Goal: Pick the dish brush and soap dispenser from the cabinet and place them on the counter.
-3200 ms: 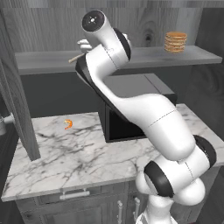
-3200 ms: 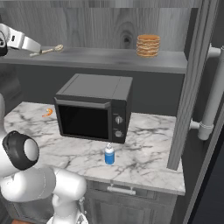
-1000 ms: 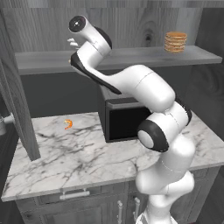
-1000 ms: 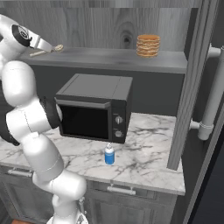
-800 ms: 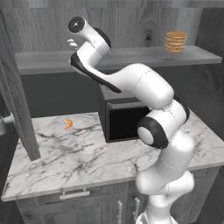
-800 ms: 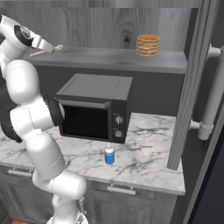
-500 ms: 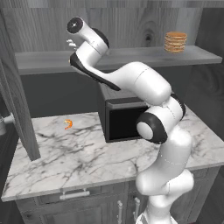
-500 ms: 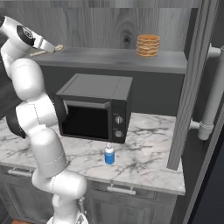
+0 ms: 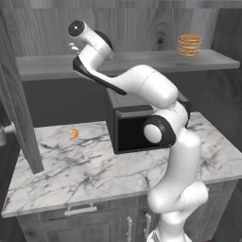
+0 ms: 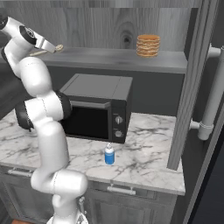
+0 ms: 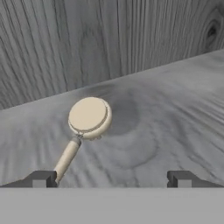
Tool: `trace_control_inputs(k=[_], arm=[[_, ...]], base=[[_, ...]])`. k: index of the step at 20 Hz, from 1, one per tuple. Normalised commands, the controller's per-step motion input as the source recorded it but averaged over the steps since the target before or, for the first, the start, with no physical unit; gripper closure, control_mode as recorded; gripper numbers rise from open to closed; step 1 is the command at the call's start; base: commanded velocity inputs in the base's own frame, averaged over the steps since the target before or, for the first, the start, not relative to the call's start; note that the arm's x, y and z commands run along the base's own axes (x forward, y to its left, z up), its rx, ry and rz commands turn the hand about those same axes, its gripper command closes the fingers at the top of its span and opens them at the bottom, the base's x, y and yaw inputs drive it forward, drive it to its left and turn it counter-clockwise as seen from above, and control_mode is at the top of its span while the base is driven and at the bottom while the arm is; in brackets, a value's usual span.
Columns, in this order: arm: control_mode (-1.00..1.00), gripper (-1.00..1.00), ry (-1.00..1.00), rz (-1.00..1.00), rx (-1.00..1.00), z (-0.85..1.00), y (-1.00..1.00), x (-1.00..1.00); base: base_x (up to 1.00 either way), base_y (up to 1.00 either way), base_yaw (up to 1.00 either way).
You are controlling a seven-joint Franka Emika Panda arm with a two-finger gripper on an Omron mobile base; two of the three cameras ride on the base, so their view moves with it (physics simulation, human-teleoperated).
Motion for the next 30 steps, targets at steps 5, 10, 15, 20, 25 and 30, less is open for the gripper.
trace_control_inputs(k=[5, 10, 15, 20, 25, 30], arm=[[-1.00, -1.00, 0.02, -0.04, 0.00, 0.00, 0.17, 0.27], [-1.00, -1.00, 0.02, -0.04, 0.00, -0.07, 0.12, 0.26], [-1.00, -1.00, 0.01, -0.03, 0.00, -0.08, 0.09, 0.28], [-1.00, -1.00, 0.01, -0.03, 0.00, -0.04, 0.10, 0.30], [-1.00, -1.00, 0.01, -0.03, 0.00, -0.01, 0.11, 0.31], [-1.00, -1.00, 0.04, -0.03, 0.00, -0.01, 0.11, 0.29]], base=[[0.00, 0.00, 0.00], [0.00, 0.00, 0.00], [0.00, 0.00, 0.00], [0.00, 0.00, 0.00], [0.00, 0.00, 0.00], [0.00, 0.00, 0.00]])
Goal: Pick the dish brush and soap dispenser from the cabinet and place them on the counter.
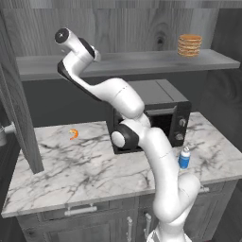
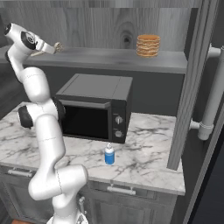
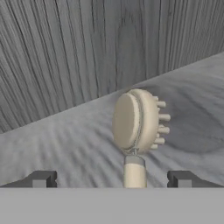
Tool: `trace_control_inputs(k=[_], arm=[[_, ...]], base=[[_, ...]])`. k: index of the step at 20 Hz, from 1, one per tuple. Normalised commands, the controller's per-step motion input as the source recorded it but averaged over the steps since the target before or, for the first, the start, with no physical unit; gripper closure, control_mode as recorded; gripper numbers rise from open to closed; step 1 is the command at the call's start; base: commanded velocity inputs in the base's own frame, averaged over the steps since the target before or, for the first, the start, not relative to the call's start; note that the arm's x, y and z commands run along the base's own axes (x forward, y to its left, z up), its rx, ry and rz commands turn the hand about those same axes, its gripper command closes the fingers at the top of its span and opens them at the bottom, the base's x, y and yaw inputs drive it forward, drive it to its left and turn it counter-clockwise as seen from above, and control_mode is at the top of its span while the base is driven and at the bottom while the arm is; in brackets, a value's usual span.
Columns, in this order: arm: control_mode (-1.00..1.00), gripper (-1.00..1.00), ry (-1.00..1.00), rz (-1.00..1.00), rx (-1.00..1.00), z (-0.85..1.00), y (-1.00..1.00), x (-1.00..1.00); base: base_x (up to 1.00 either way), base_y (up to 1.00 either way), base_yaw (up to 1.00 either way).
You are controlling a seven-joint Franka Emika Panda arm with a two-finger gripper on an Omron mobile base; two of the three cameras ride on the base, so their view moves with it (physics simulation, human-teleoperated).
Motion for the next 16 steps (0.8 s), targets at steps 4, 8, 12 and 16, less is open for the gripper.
trace_control_inputs(k=[4, 8, 12, 16], arm=[[-1.00, -1.00, 0.08, -0.04, 0.00, -0.08, 0.10, 0.16], [-1.00, 1.00, 0.10, -0.03, 0.00, -0.07, 0.11, 0.14], [-1.00, 1.00, 0.09, -0.03, 0.00, -0.02, 0.14, 0.14], [-1.00, 1.00, 0.03, -0.03, 0.00, 0.00, 0.13, 0.12]], base=[[0.00, 0.00, 0.00], [0.00, 0.00, 0.00], [0.00, 0.00, 0.00], [0.00, 0.00, 0.00]])
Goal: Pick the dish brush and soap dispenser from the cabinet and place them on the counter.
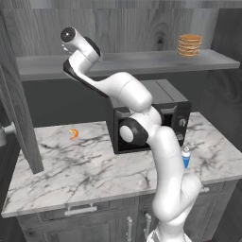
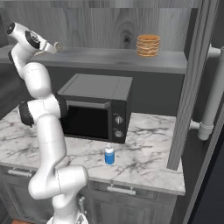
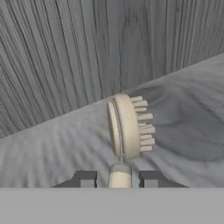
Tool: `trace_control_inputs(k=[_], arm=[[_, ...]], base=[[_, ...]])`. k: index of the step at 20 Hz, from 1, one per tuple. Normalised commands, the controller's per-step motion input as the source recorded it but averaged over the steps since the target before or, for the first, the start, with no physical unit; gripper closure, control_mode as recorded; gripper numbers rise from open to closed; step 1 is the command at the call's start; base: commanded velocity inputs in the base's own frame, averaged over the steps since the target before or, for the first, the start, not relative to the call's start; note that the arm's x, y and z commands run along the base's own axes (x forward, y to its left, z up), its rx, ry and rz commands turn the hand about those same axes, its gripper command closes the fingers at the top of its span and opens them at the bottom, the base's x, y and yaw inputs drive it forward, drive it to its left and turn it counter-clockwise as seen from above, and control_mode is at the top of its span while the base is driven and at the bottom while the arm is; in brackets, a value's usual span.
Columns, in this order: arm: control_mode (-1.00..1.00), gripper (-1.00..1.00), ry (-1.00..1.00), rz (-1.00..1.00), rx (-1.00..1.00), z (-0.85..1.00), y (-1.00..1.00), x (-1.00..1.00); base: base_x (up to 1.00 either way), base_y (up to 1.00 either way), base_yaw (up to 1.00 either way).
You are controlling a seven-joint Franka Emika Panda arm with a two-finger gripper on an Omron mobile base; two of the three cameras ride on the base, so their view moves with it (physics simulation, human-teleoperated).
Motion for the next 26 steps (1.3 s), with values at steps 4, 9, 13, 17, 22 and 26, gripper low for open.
trace_control_inputs(k=[4, 9, 13, 17, 22, 26], arm=[[-1.00, 1.00, 0.00, -0.03, 0.00, 0.00, 0.15, 0.12], [-1.00, 1.00, 0.05, -0.05, 0.00, 0.00, 0.16, 0.07], [-1.00, 1.00, 0.10, -0.07, 0.00, 0.00, 0.07, 0.00], [-1.00, 1.00, 0.13, -0.08, 0.00, 0.08, 0.00, -0.04], [-1.00, 1.00, 0.12, -0.09, 0.00, 0.17, 0.00, -0.17], [-1.00, 1.00, 0.08, -0.07, 0.00, 0.13, 0.00, -0.33]], base=[[0.00, 0.00, 0.00], [0.00, 0.00, 0.00], [0.00, 0.00, 0.00], [0.00, 0.00, 0.00], [0.00, 0.00, 0.00], [0.00, 0.00, 0.00]])
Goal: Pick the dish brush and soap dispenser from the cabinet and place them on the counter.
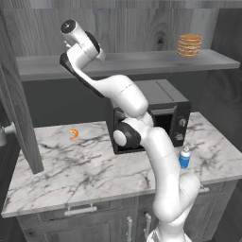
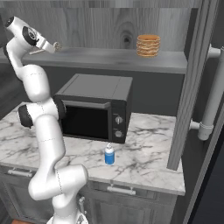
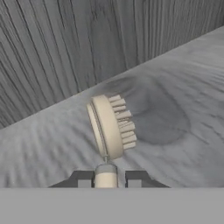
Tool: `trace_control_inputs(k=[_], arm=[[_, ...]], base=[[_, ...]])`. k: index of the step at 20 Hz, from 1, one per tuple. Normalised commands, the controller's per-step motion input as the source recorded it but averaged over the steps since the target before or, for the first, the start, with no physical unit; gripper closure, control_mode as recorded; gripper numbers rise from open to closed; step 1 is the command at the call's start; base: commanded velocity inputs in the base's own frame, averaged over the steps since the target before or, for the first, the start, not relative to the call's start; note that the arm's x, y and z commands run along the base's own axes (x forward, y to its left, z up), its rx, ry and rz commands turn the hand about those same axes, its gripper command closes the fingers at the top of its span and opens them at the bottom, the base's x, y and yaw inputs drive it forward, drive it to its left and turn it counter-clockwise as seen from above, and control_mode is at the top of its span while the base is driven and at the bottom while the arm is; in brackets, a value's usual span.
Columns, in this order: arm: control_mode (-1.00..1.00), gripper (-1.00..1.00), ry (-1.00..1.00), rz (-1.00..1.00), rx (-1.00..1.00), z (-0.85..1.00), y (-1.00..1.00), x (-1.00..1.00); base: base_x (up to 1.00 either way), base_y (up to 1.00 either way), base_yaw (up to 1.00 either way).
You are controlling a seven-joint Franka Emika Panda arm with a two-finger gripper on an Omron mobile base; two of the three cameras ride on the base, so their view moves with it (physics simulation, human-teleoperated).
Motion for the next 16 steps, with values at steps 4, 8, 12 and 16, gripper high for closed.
trace_control_inputs(k=[4, 8, 12, 16], arm=[[-1.00, 1.00, 0.05, -0.07, 0.00, 0.07, 0.00, -0.39], [-1.00, 1.00, 0.02, -0.05, 0.00, 0.05, -0.01, -0.37], [-1.00, 1.00, 0.01, -0.02, 0.00, 0.09, -0.05, -0.36], [-1.00, 1.00, 0.00, 0.00, 0.00, 0.07, -0.09, -0.36]], base=[[0.00, 0.00, 0.00], [0.00, 0.00, 0.00], [0.00, 0.00, 0.00], [0.00, 0.00, 0.00]])
